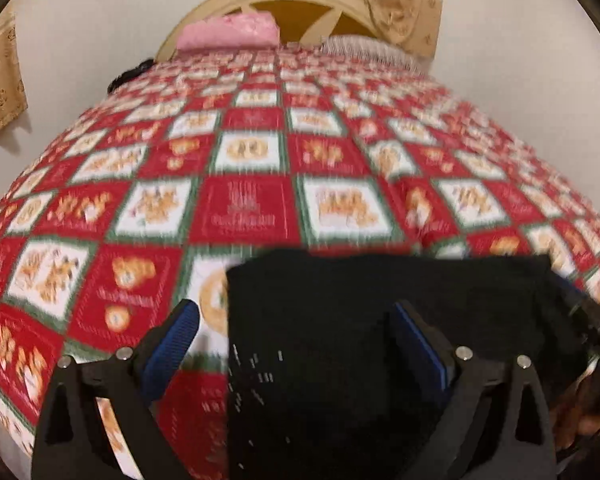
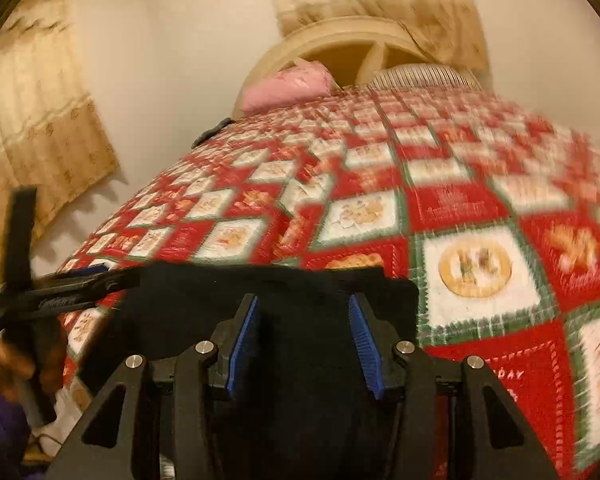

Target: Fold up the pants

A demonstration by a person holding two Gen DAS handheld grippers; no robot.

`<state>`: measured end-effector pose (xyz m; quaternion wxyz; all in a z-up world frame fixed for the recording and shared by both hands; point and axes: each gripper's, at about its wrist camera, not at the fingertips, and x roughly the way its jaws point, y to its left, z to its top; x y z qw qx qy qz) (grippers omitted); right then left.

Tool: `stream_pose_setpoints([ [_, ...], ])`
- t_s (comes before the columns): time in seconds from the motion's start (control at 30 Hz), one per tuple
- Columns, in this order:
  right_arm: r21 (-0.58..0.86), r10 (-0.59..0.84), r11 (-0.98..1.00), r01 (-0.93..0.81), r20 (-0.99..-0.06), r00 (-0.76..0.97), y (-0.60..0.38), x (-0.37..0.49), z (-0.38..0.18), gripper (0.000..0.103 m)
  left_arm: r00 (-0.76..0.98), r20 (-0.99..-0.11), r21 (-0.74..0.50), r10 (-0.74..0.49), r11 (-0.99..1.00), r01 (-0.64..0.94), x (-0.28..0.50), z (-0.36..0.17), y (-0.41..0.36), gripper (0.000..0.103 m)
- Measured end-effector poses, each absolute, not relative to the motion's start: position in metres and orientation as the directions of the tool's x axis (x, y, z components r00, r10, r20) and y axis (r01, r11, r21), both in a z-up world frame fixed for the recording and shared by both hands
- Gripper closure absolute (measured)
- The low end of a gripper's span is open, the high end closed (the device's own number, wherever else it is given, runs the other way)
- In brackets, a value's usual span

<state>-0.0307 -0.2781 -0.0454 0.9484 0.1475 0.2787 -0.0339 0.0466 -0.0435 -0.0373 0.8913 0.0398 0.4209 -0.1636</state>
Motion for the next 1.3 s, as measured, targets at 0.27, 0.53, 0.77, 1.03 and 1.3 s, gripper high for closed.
stream_pose_setpoints([
  [0.27, 0.325, 0.013, 0.935, 0.139, -0.425, 0.905, -0.285, -0.062, -0.021, 0.054, 0.601, -0.745, -0.125, -0.289, 0.946, 0.299, 0.032, -0.031, -0.023, 0.004],
  [0.53, 0.435, -0.014, 0.864, 0.252, -0.482, 0.876, -0.317, -0.111, -0.045, 0.051, 0.574, -0.741, -0.194, -0.349, 0.929, 0.314, 0.016, -0.041, -0.016, 0.004],
  [0.77, 0.417, 0.008, 0.876, 0.244, -0.516, 0.856, -0.297, -0.110, -0.059, 0.037, 0.550, -0.746, -0.231, -0.374, 0.921, 0.313, 0.010, -0.056, -0.015, 0.000],
  [1.03, 0.430, 0.063, 0.877, 0.217, -0.548, 0.834, -0.286, -0.104, -0.060, 0.034, 0.552, -0.744, -0.221, -0.377, 0.918, 0.329, 0.009, -0.057, -0.014, 0.000],
  [1.3, 0.529, 0.179, 0.824, 0.203, -0.583, 0.793, -0.300, -0.109, -0.061, 0.034, 0.555, -0.744, -0.216, -0.372, 0.920, 0.327, 0.009, -0.058, -0.013, 0.000],
])
